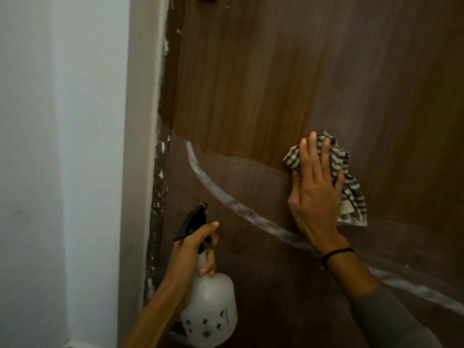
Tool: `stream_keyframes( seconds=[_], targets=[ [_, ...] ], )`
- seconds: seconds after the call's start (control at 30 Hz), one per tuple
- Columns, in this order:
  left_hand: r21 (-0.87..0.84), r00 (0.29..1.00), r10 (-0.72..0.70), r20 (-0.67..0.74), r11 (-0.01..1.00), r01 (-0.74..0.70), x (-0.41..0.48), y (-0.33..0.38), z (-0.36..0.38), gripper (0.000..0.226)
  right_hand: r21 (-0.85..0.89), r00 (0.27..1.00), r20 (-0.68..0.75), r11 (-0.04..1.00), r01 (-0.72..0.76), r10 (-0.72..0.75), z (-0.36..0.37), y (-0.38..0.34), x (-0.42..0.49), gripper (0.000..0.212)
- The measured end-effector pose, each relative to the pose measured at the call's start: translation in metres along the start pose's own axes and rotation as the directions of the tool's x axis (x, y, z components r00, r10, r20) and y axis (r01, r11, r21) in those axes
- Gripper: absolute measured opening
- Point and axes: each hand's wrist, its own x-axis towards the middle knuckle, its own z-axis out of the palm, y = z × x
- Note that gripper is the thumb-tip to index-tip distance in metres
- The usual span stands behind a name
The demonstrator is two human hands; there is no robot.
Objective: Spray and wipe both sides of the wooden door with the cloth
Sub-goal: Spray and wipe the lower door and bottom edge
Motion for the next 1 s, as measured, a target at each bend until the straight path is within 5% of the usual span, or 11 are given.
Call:
stream_keyframes(
  seconds=[0.27, 0.5, 0.7, 1.0],
  targets=[
    [-0.035, 0.998, 0.052, -0.029, 0.998, -0.053, 0.001, 0.009, -0.009, 0.035, -0.103, 0.984, 0.036, 0.979, 0.176, -0.173, 0.030, -0.042, -0.010, 0.064],
    [0.024, 0.994, 0.046, -0.095, 0.999, -0.044, 0.000, 0.013, -0.010, 0.034, -0.095, 0.898, 0.187, 0.903, 0.420, -0.398, 0.015, -0.026, 0.007, 0.059],
    [0.074, 0.992, 0.077, -0.100, 0.995, -0.070, 0.001, 0.025, -0.013, 0.033, 0.328, 0.953, 0.178, 0.928, 0.179, -0.247, -0.003, -0.035, 0.029, 0.053],
    [0.018, 0.956, -0.101, -0.277, 0.994, 0.111, 0.021, 0.038, -0.043, 0.044, 0.430, 0.964, 0.153, 0.893, 0.132, -0.216, 0.008, -0.074, 0.046, 0.053]
  ],
)
